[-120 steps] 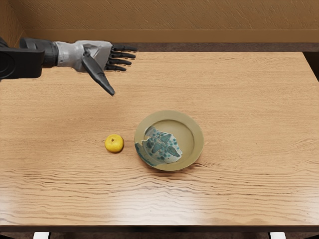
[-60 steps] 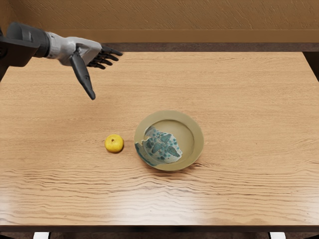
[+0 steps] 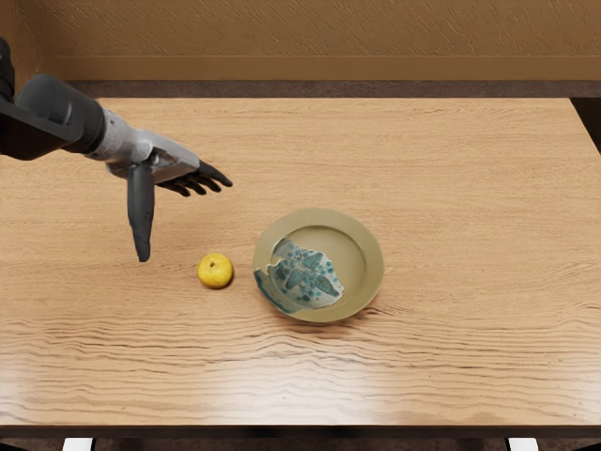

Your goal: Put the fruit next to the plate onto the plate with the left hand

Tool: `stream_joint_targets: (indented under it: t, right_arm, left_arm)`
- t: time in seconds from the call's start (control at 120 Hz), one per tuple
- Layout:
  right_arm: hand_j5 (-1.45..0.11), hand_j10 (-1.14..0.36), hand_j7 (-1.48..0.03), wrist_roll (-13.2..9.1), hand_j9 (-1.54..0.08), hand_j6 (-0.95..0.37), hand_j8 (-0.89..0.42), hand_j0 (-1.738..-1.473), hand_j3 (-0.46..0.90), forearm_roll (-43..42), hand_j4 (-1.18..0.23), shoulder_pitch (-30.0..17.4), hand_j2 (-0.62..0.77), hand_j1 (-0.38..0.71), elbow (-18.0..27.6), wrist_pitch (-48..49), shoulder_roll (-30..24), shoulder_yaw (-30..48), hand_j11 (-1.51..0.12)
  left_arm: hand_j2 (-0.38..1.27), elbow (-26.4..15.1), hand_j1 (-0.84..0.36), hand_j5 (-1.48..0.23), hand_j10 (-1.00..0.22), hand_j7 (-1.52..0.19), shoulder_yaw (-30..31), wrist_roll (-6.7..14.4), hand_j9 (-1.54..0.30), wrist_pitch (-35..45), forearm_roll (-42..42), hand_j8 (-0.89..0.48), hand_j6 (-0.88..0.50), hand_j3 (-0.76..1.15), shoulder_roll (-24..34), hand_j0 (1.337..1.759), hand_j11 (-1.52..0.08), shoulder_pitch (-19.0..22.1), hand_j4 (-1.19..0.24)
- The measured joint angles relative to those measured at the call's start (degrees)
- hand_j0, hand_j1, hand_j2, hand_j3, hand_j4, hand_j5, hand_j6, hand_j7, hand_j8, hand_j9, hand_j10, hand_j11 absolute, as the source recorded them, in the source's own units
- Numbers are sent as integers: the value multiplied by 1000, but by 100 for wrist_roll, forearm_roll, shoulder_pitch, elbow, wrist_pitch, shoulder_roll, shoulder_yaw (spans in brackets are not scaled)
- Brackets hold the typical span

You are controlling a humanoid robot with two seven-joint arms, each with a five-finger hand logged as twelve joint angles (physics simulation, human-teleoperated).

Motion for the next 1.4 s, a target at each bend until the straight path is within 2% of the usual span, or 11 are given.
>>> stream_joint_targets:
  t: [0.167, 0.4, 0.508, 0.792, 1.117, 1.217, 1.4]
  right_arm:
    - [-31, -24, -31, 0, -31, -24, -24, -1658, 0, 0, -24, -1, -5, -320, 0, 0, 0, 0, -31]
    - [-31, -24, -31, 0, -31, -24, -24, -1658, 0, 1, -24, -1, -5, -320, 0, 0, 0, 0, -31]
    - [-31, -24, -31, 0, -31, -24, -24, -1658, 0, 1, -24, 0, -5, -320, 1, 0, 0, 0, -31]
    - [-31, -24, -31, 0, -31, -24, -24, -1658, 0, 0, -24, 0, -5, -320, -1, 0, 0, 0, -31]
    - [-31, -24, -31, 0, -31, -24, -24, -1658, 0, 2, -24, 0, -5, -320, -1, 0, 0, 0, -31]
    - [-31, -24, -31, 0, -31, -24, -24, -1658, 0, 1, -24, 0, -5, -320, 0, 0, 0, 0, -31]
    - [-31, -24, -31, 0, -31, -24, -24, -1658, 0, 2, -24, 0, -5, -320, 1, 0, 0, 0, -31]
  left_arm:
    - [0, -432, 349, 0, -1, 0, 375, 2, 0, 737, -29, -2, -2, 0, -4, 1658, 0, -163, -1]
    - [0, -738, 349, 0, -1, 0, 811, 7, 0, 1660, 76, -1, -2, 0, -72, 1658, 0, -563, -1]
    - [0, -937, 349, 0, -1, 0, 1033, 20, 0, 2102, 162, -1, -2, 0, -89, 1658, 0, -575, -1]
    - [0, -1410, 349, 0, -1, 0, 1373, 604, 0, 3168, 213, -1, -2, 0, -200, 1658, 0, -830, -1]
    - [0, -1618, 349, 0, -1, 0, 1816, 1222, 0, 3947, 205, -1, -1, 0, -851, 1658, 0, -1006, -1]
    - [0, -1698, 349, 0, -1, 0, 1840, 1358, 0, 4125, 191, -1, -1, 0, -919, 1658, 0, -1015, -1]
    - [0, -1845, 349, 0, -1, 0, 1857, 1483, 0, 4440, 174, -1, -1, 0, -1138, 1658, 0, -1006, -1]
